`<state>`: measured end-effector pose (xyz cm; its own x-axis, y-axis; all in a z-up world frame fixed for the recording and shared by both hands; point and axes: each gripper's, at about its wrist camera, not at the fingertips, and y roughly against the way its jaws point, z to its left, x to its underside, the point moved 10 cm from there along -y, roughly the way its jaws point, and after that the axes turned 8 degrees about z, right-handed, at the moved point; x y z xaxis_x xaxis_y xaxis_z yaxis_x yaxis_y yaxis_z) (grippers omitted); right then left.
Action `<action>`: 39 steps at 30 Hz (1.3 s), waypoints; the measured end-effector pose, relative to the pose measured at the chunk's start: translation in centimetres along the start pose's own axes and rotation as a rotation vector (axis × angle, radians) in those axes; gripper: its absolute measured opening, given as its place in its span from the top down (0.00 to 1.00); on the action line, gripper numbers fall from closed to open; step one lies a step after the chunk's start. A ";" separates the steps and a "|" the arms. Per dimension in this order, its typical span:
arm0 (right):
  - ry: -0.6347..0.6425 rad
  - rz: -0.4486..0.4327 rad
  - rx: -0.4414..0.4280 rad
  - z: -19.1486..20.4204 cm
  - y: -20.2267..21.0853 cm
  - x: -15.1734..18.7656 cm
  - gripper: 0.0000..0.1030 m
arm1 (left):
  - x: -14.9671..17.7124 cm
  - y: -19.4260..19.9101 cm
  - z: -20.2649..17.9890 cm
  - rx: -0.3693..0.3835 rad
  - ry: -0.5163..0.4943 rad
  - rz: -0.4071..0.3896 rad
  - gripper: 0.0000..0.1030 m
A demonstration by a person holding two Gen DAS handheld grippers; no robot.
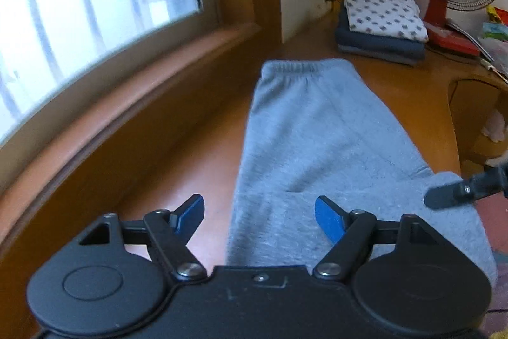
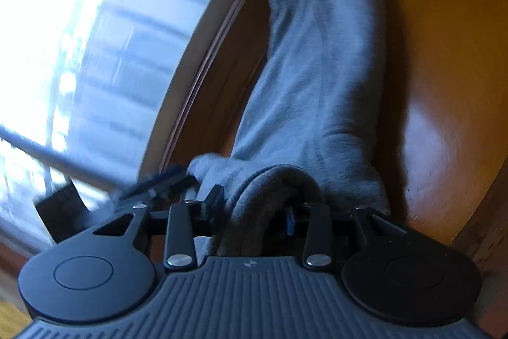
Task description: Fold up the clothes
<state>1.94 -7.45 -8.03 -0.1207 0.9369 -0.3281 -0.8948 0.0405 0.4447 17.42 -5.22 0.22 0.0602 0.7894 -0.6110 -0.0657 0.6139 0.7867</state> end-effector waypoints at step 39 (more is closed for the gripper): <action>0.504 -0.318 0.383 3.3 6.1 1.8 0.25 | 1.0 -1.6 -1.0 0.045 -0.049 0.021 0.10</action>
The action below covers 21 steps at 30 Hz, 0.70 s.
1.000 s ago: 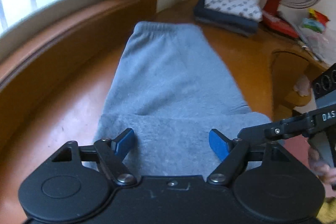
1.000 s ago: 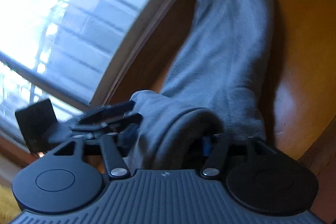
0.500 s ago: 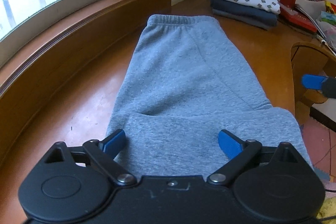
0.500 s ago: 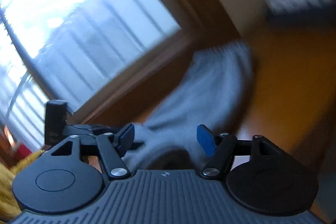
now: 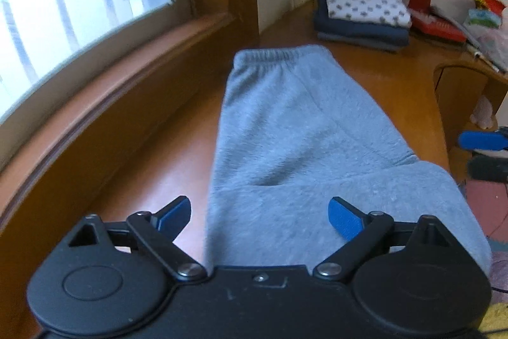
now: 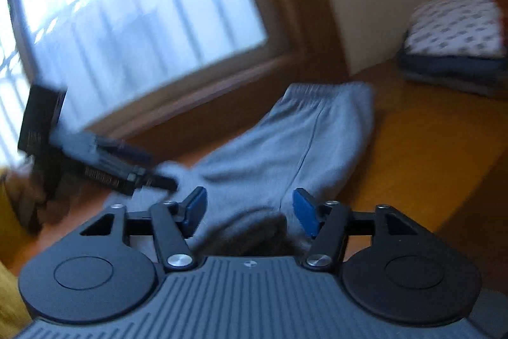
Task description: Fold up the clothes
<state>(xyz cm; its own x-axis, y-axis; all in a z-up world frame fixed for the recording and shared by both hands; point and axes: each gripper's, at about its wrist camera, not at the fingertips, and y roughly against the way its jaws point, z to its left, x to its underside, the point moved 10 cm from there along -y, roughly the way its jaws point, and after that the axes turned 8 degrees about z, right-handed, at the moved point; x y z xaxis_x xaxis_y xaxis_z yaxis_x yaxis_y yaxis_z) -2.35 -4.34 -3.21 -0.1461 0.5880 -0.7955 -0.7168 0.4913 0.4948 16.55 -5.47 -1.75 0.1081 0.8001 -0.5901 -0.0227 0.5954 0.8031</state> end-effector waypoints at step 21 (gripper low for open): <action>0.268 0.087 0.145 9.2 0.9 12.1 0.17 | 11.2 -0.1 1.0 0.095 -0.113 0.031 0.10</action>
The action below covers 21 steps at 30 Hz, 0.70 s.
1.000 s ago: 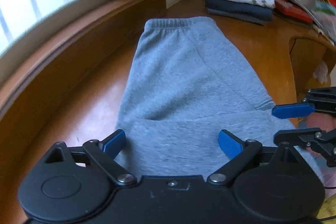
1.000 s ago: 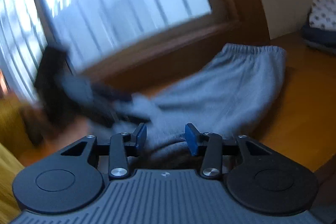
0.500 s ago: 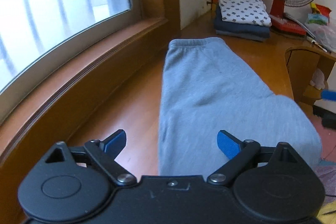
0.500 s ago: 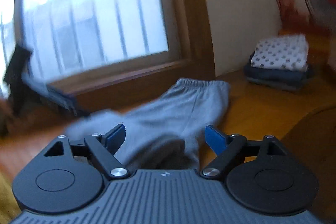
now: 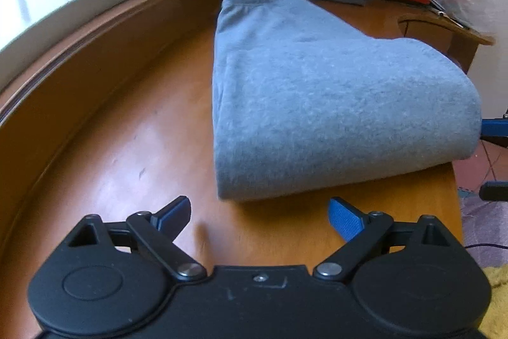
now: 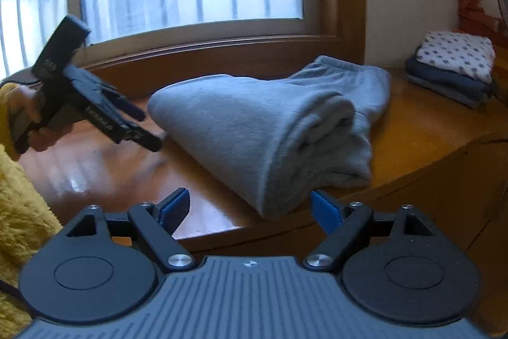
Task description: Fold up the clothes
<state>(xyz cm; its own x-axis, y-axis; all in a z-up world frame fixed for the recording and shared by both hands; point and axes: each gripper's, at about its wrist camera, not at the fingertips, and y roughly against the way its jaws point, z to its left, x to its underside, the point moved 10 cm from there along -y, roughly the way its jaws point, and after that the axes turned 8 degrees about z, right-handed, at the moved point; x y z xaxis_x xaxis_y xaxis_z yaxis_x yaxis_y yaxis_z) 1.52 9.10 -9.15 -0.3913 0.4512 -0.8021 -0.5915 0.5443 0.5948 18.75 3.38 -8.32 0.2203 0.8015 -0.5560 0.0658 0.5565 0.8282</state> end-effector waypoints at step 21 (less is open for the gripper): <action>-0.132 -0.034 -0.155 0.2 4.4 -5.3 0.56 | -2.8 8.7 -3.9 0.232 -0.018 -0.184 0.41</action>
<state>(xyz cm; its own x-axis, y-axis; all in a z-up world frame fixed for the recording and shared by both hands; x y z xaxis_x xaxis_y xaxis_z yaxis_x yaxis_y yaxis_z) 1.11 9.24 -2.28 -0.2793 0.5285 -0.8017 -0.7081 0.4506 0.5437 14.88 6.85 0.22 0.2012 0.6864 -0.6988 0.3268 0.6255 0.7085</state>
